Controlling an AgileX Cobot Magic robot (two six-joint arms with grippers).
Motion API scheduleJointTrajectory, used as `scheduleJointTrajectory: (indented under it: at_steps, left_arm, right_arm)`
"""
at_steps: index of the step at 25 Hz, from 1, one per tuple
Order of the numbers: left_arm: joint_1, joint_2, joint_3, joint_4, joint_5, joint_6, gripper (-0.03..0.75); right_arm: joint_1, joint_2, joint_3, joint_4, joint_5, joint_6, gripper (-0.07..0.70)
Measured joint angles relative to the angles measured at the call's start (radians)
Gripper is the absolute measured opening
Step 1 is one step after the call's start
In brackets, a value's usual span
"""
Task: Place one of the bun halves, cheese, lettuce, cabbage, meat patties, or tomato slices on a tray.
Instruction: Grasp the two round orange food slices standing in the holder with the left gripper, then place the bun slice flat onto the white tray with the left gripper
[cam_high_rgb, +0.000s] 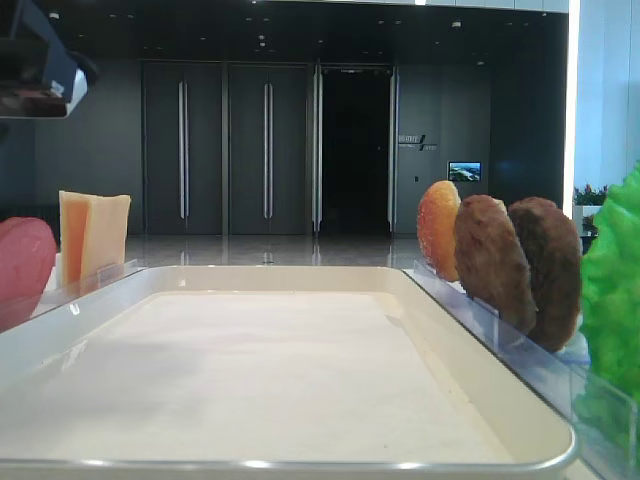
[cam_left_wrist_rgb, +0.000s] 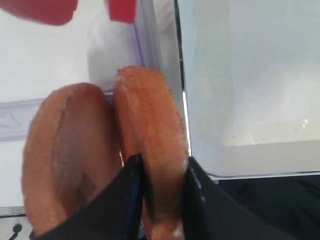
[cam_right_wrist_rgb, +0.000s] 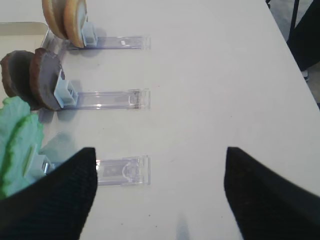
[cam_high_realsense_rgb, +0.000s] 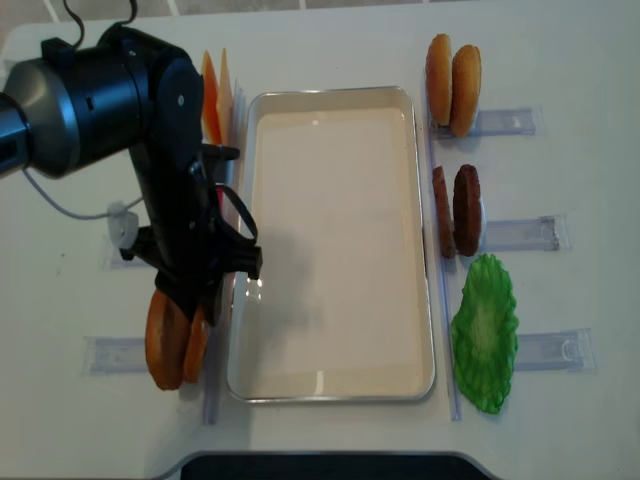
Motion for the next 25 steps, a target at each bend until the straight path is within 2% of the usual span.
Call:
scheduleJointTrajectory:
  at_steps: [13,25]
  left_arm:
    - [0.000,-0.004,0.000,0.006,0.003,0.003,0.141]
    - [0.000,-0.087,0.000,-0.013,0.003,0.003,0.134]
  right_arm:
    - [0.000,0.000,0.000,0.000,0.000,0.000,0.531]
    - [0.000,0.000,0.000,0.000,0.000,0.000,0.531]
